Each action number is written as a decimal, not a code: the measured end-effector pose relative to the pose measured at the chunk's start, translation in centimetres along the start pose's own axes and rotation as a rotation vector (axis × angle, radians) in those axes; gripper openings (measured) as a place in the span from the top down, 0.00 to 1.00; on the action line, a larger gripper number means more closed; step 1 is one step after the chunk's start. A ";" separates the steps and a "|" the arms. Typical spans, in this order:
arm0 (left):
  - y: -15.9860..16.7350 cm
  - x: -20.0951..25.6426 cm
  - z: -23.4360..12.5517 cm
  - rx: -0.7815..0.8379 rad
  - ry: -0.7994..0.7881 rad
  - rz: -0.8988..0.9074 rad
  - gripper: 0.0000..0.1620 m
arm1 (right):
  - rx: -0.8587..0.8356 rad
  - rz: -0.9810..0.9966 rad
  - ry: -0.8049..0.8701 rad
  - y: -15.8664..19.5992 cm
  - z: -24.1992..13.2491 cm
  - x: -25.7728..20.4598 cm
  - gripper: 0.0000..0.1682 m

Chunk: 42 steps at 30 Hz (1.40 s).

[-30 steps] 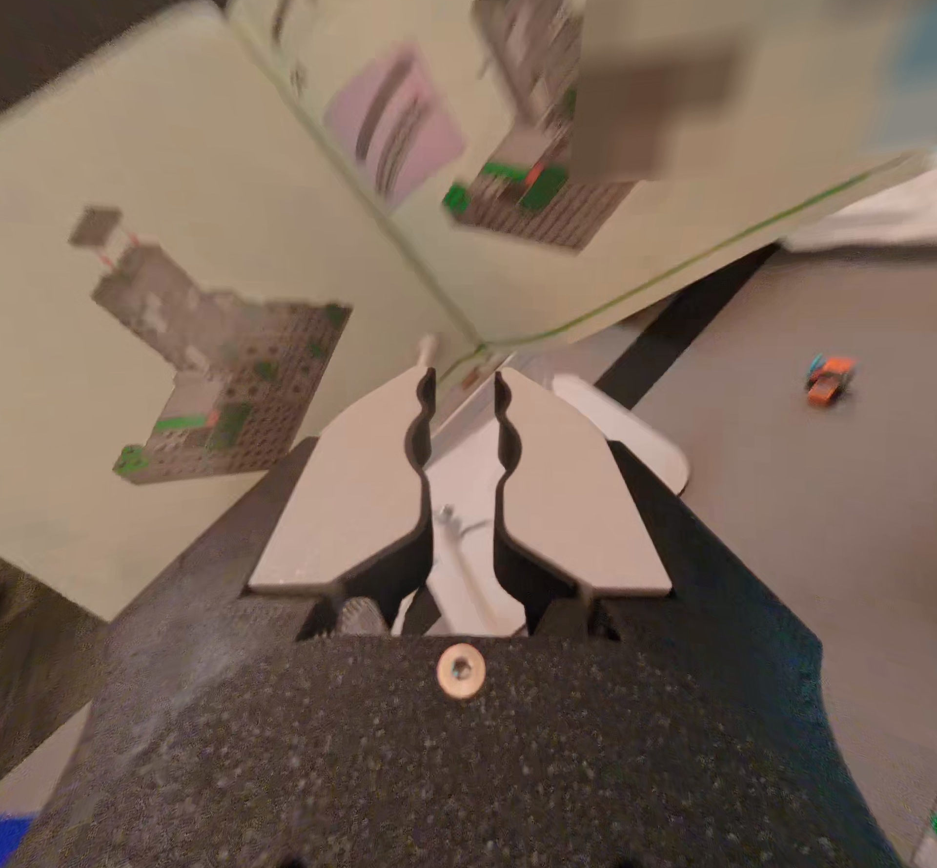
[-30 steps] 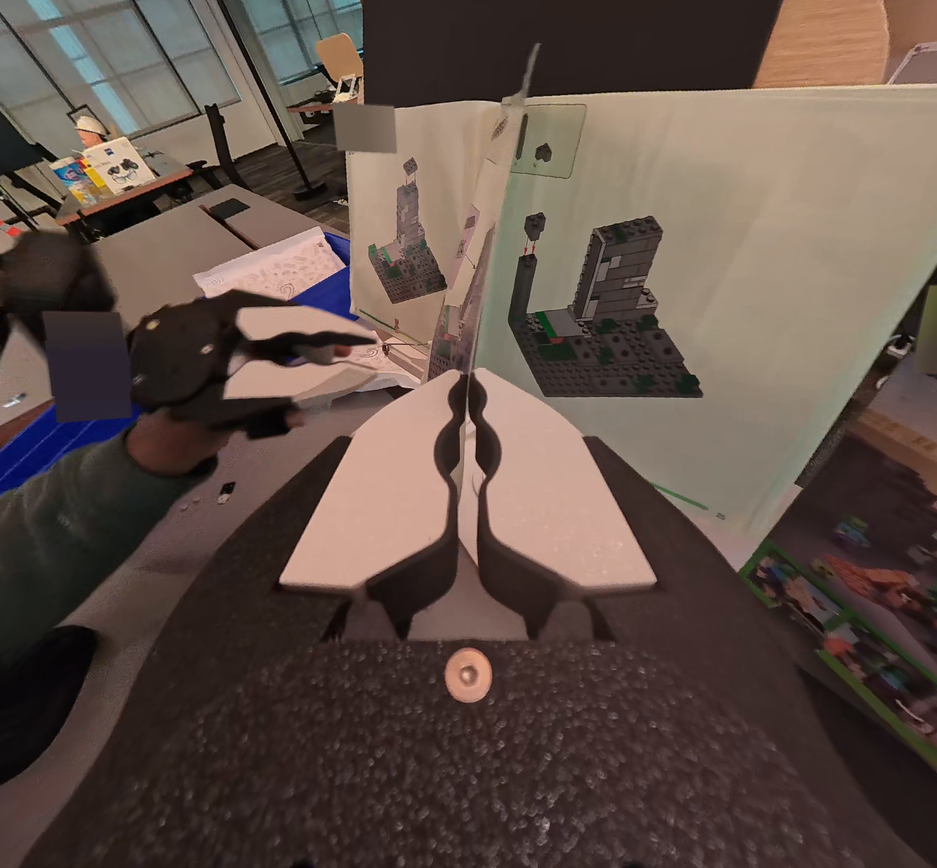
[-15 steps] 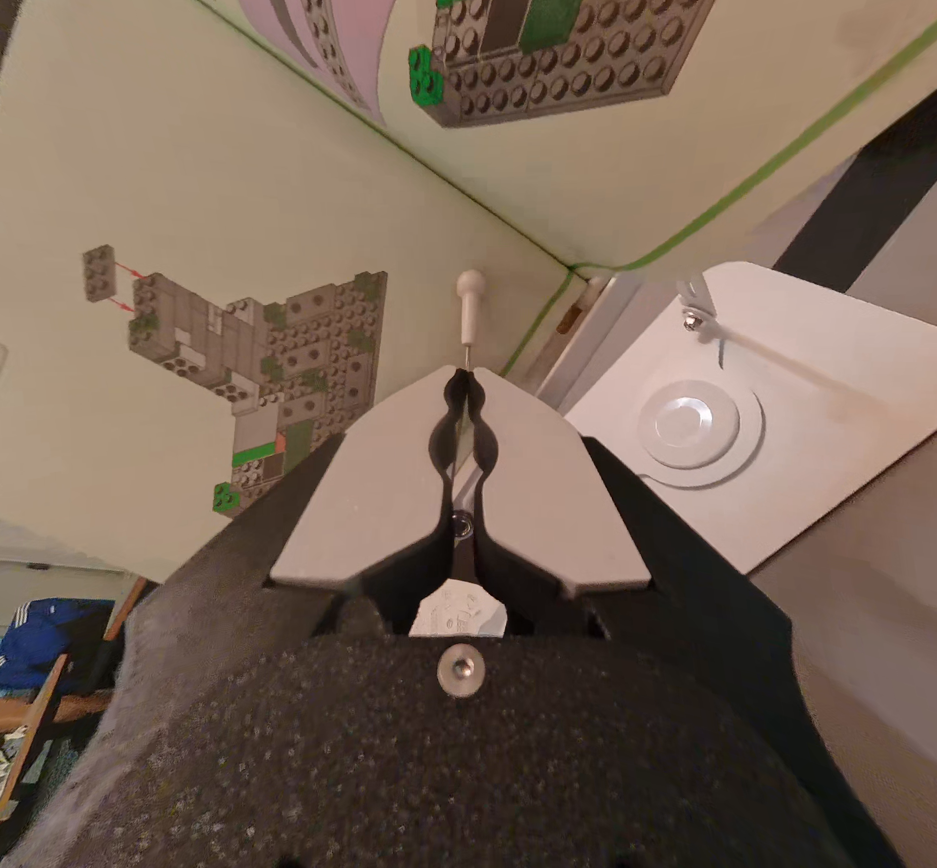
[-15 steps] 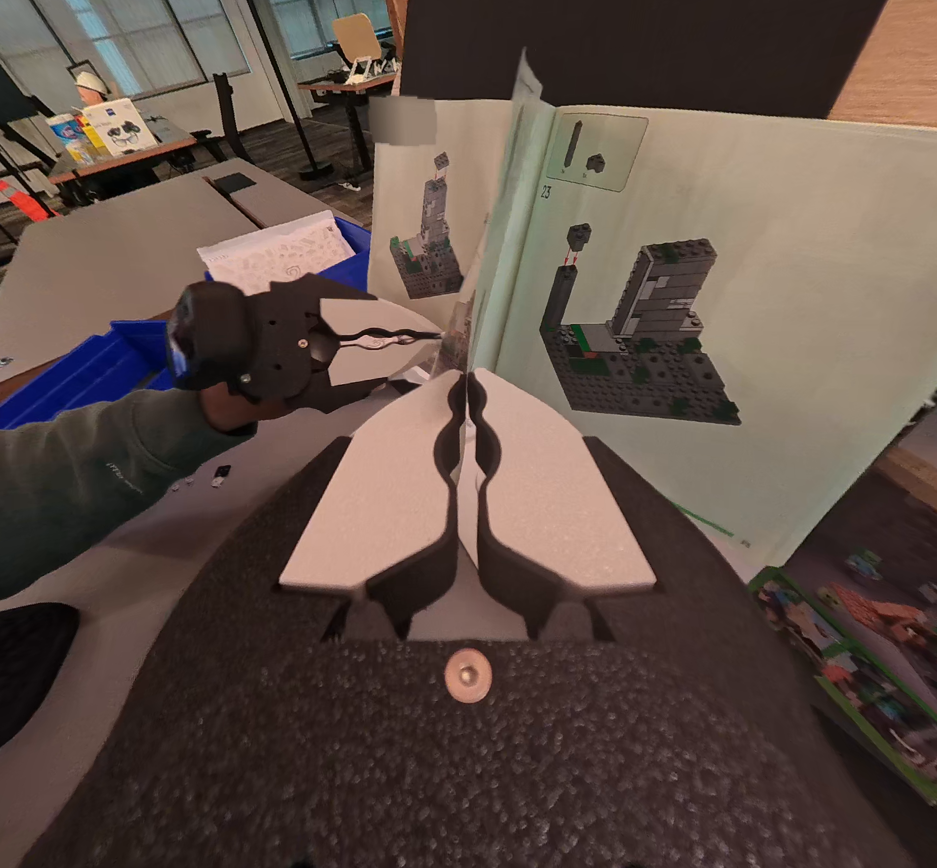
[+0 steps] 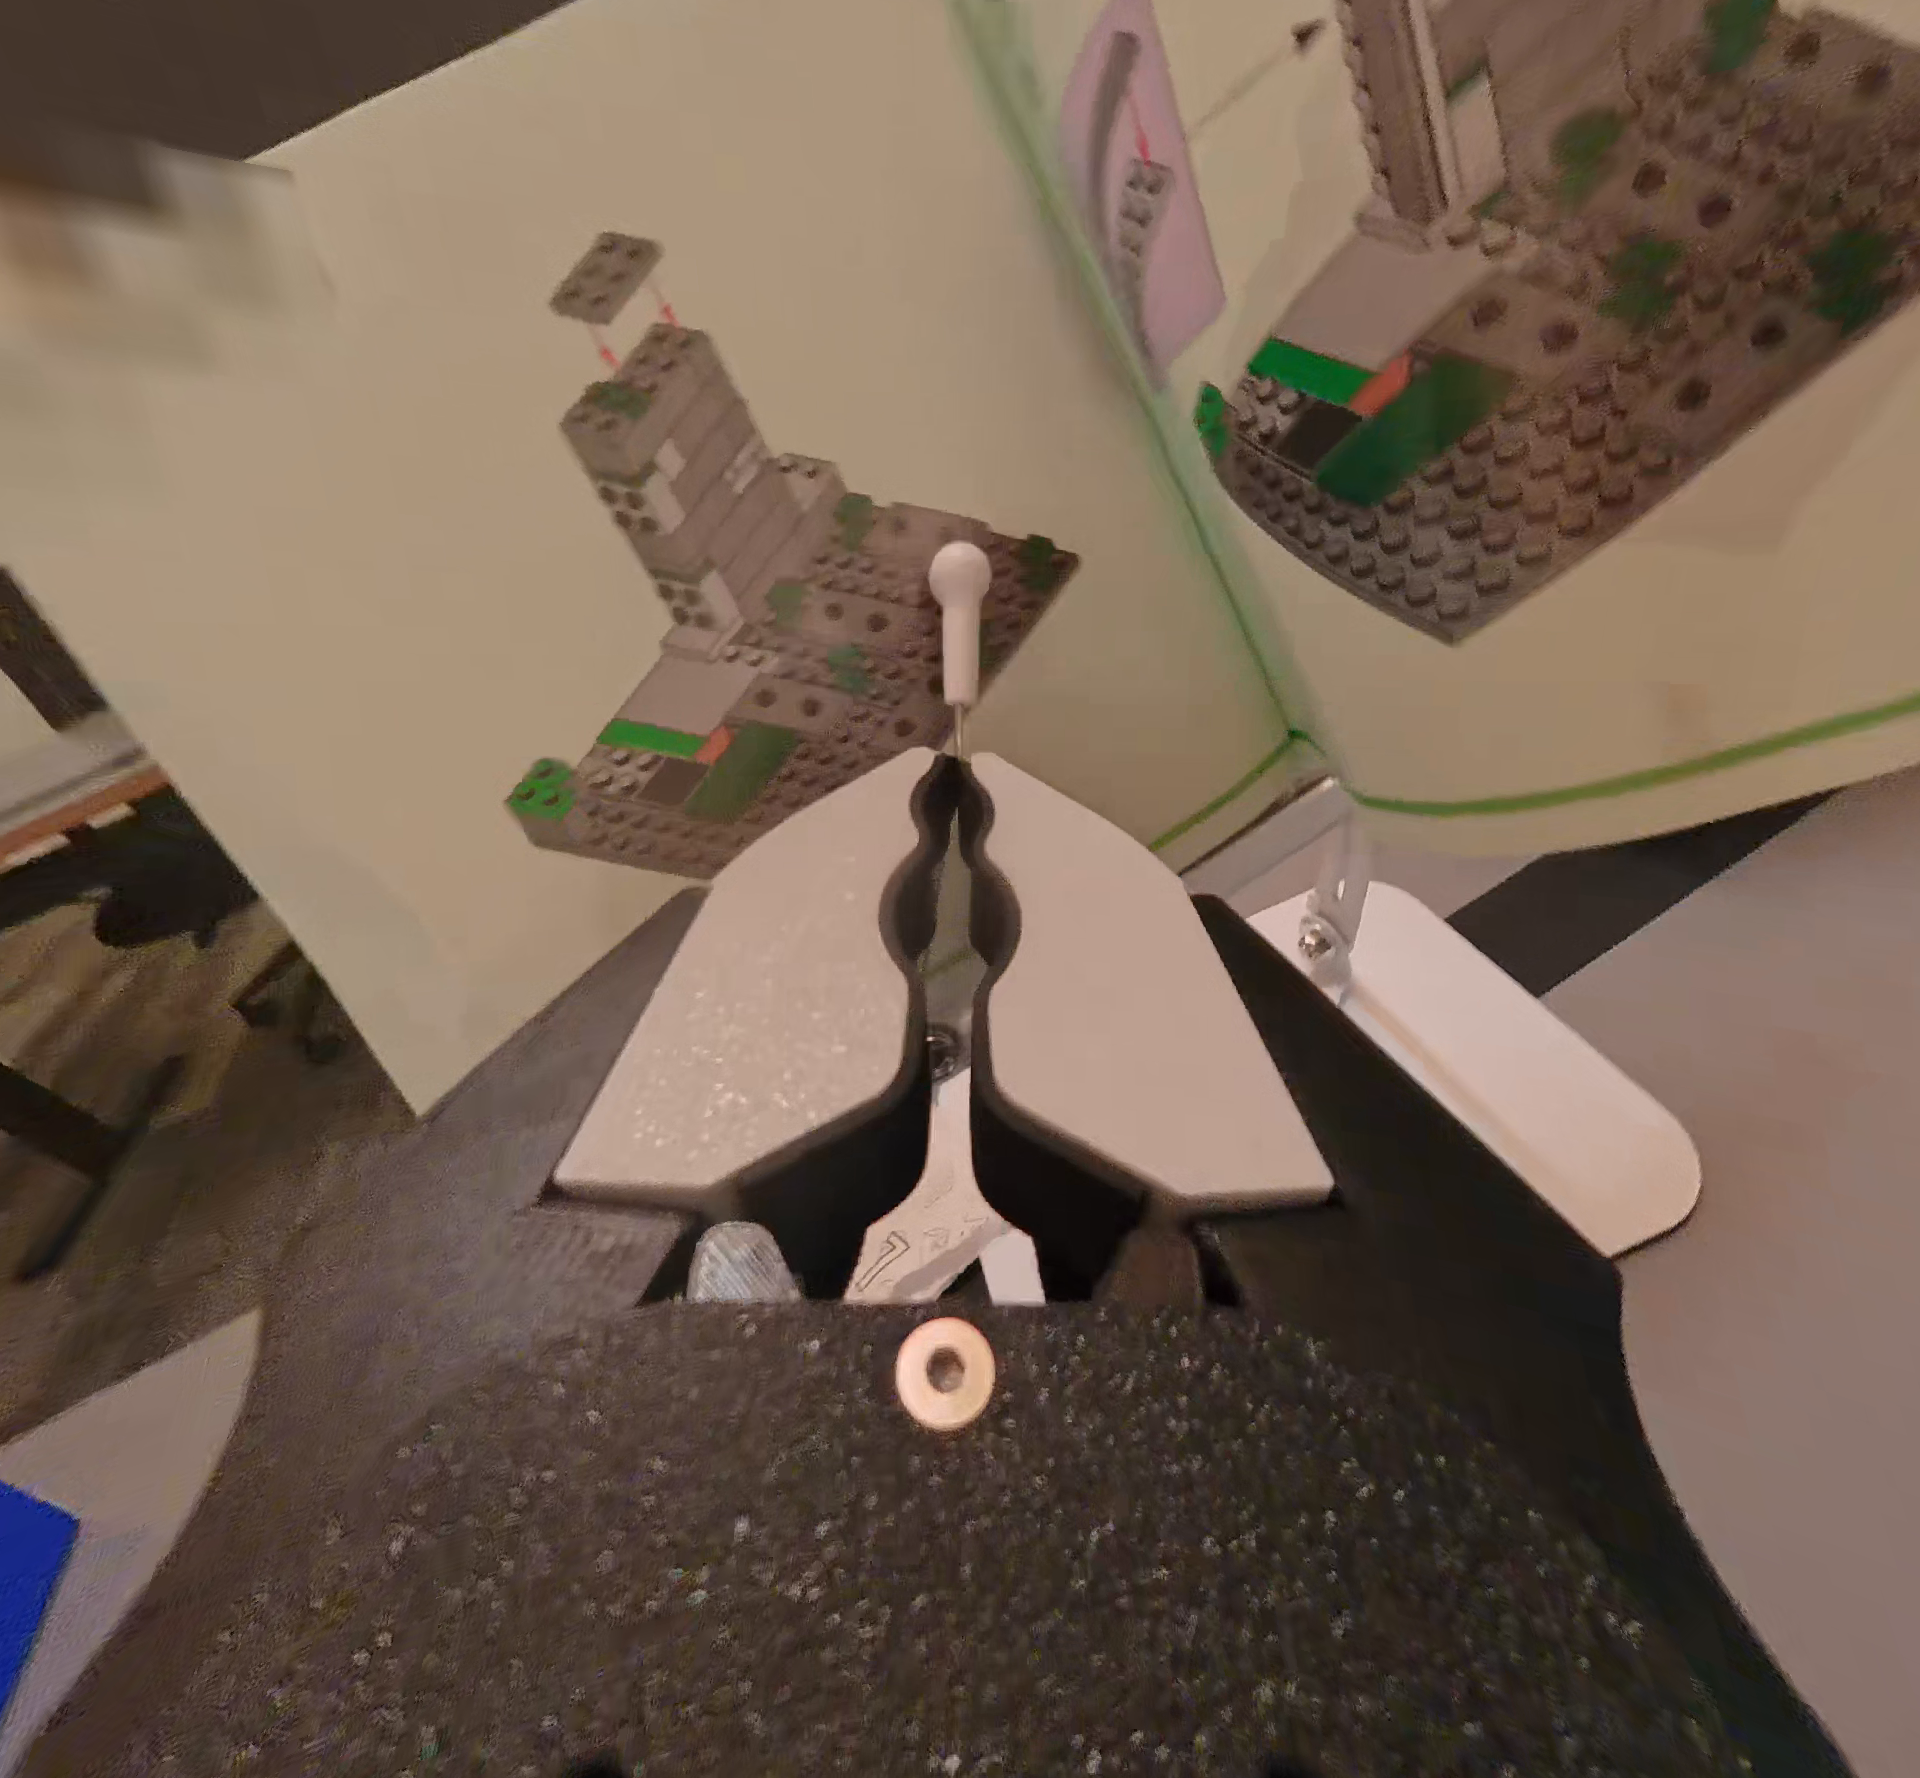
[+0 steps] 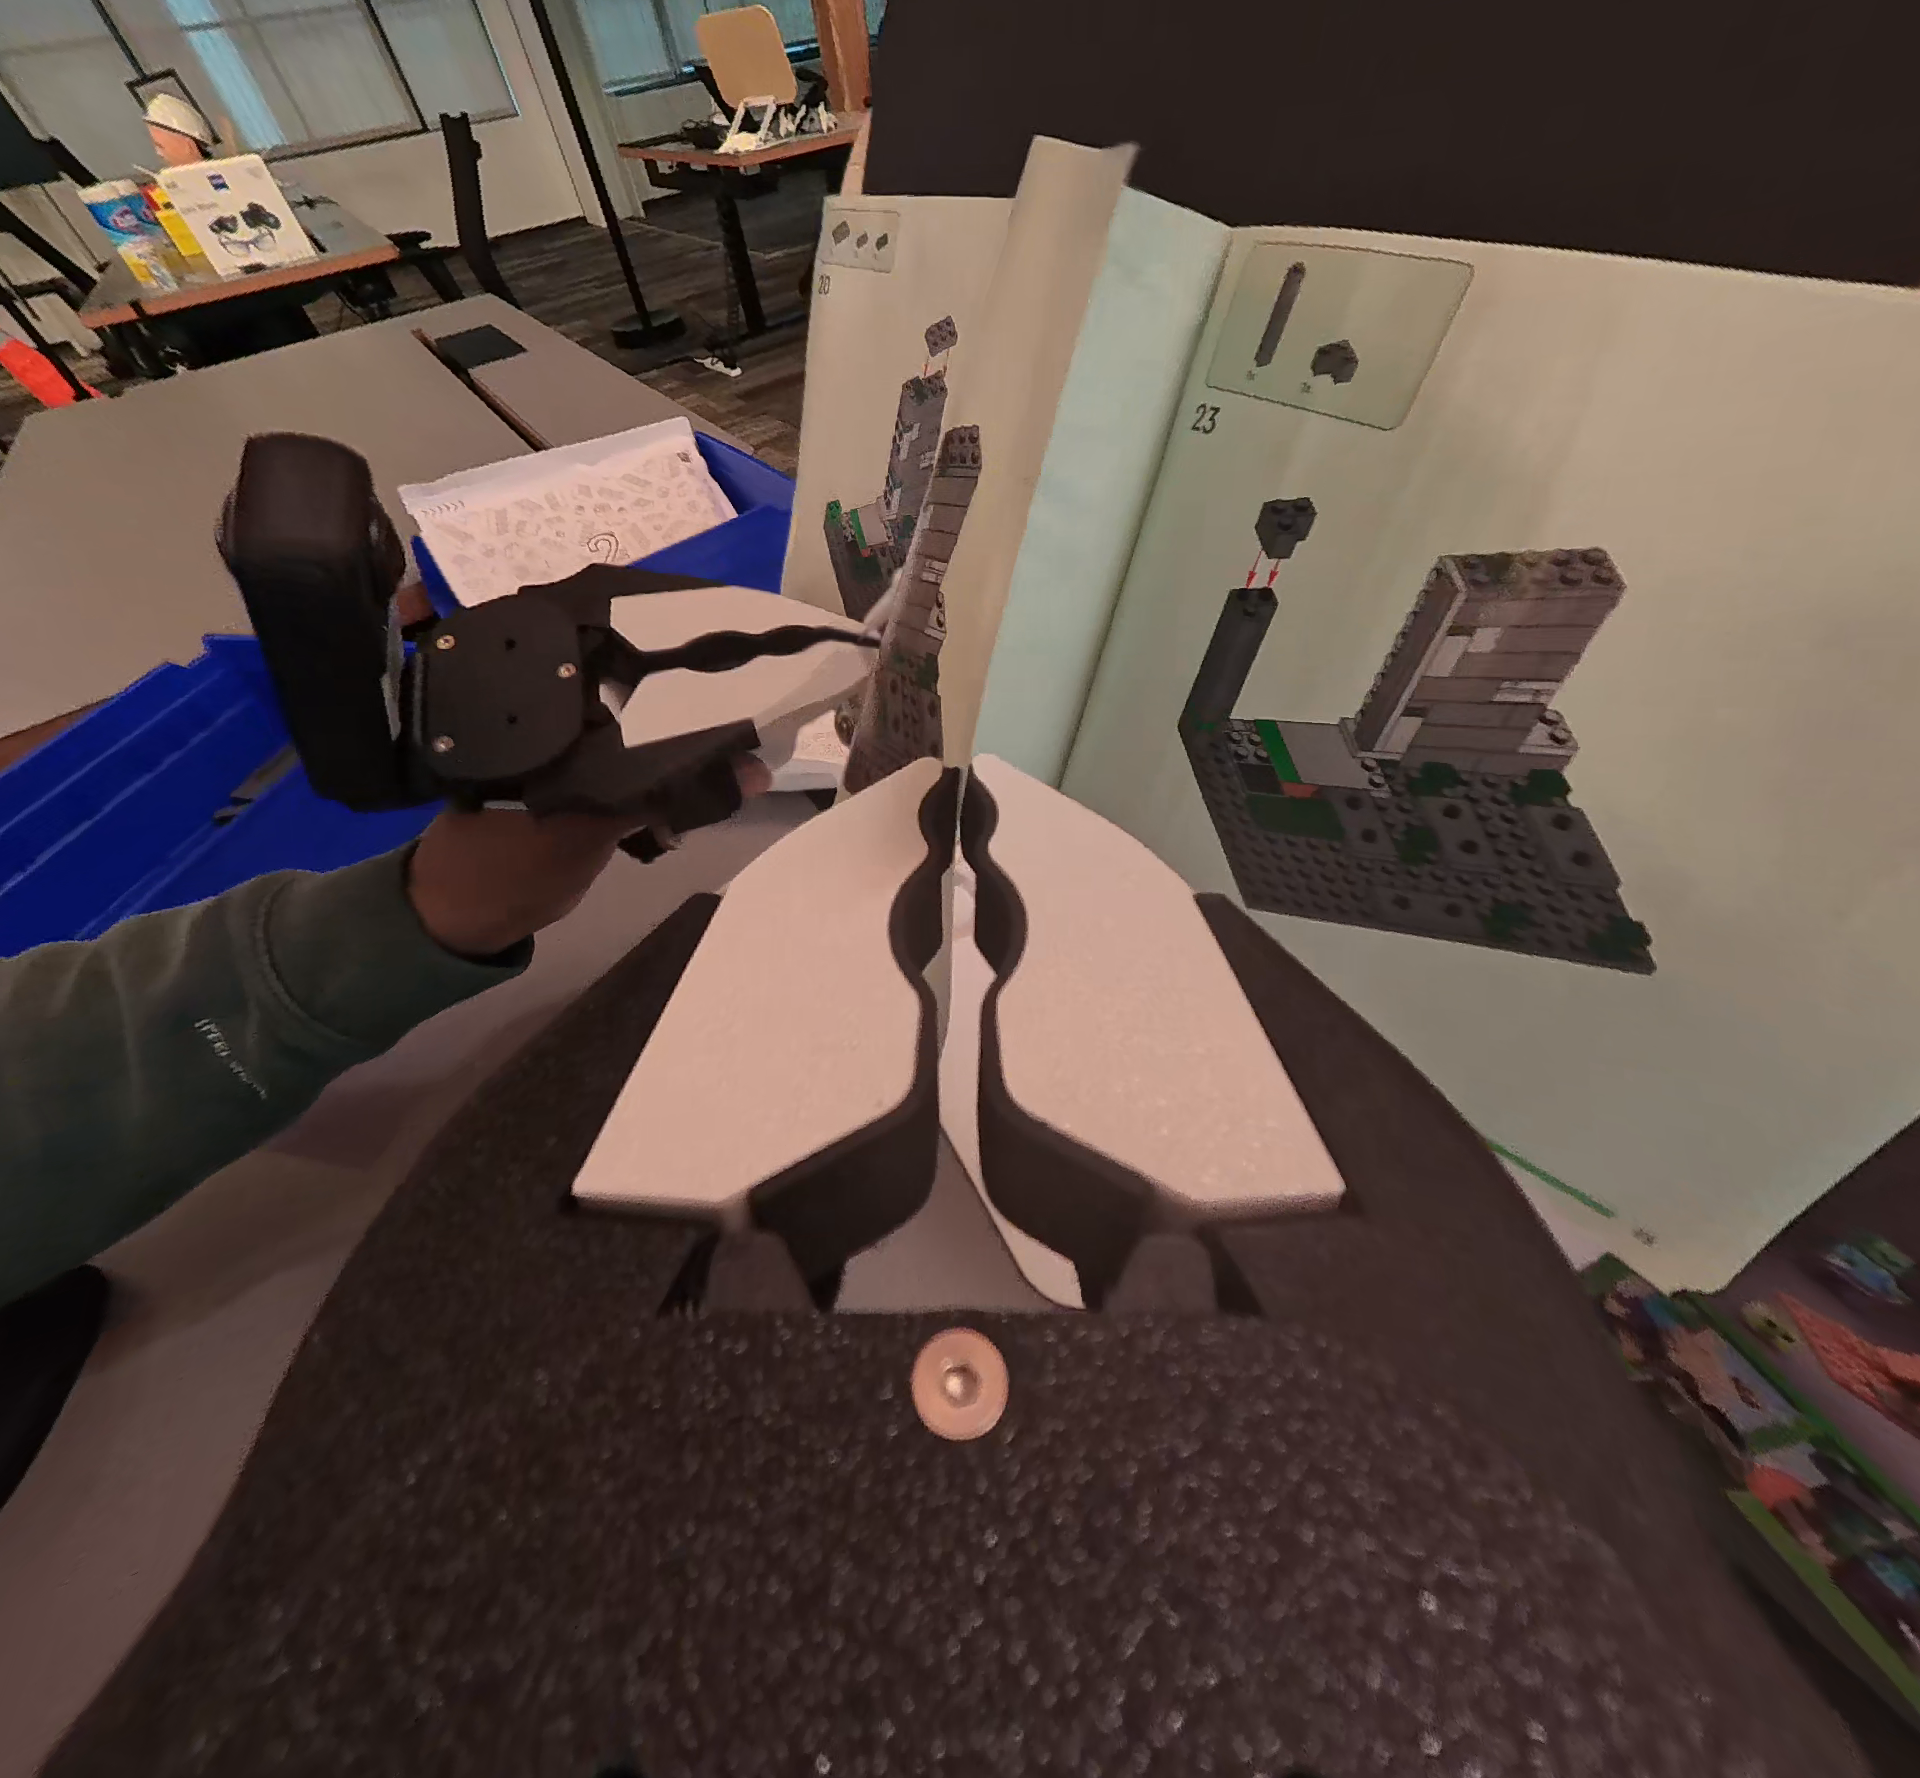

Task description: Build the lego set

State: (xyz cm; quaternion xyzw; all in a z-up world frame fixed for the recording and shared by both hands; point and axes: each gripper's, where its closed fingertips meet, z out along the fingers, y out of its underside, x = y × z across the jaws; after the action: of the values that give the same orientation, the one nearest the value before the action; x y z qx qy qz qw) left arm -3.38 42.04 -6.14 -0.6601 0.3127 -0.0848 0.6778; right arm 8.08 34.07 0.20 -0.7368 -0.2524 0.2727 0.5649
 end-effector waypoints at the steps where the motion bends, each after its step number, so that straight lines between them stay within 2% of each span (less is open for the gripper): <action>1: 0.0 -0.5 -0.1 0.006 -0.004 -0.039 1.00 | 0.001 -0.006 0.003 -0.1 0.2 -0.1 1.00; 7: 0.3 -2.5 -0.8 0.034 -0.012 -0.201 1.00 | -0.001 -0.026 -0.017 -0.7 2.8 -1.8 1.00; 13: 0.9 -3.7 -1.4 0.055 -0.019 -0.315 0.99 | -0.020 -0.067 -0.019 -0.8 6.9 -3.7 1.00; 22: 2.1 -4.5 -2.4 0.077 -0.024 -0.408 0.98 | -0.036 -0.109 0.035 -0.4 13.8 -4.5 1.00; 29: 3.2 -5.0 -3.0 0.084 -0.035 -0.454 0.97 | -0.061 -0.153 0.059 0.0 17.3 -5.1 1.00; 34: 4.0 -5.2 -3.2 0.080 -0.029 -0.486 0.96 | -0.051 -0.211 0.013 0.1 18.8 -6.3 0.92; 37: 4.2 -5.3 -3.2 0.079 -0.022 -0.503 0.96 | -0.014 -0.268 -0.075 -0.4 18.6 -7.9 0.83; 39: 4.2 -5.3 -3.2 0.082 -0.020 -0.505 0.96 | 0.033 -0.310 -0.118 -1.3 17.6 -8.8 0.82; 42: 4.2 -5.2 -3.2 0.085 -0.017 -0.505 0.96 | 0.118 -0.411 -0.184 -2.4 15.2 -10.0 0.89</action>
State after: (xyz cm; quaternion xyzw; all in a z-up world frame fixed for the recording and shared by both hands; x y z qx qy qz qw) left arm -10.47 42.60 -8.23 -0.6889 0.1281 -0.2589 0.6648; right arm -9.77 38.44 0.49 -0.6077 -0.4313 0.2321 0.6251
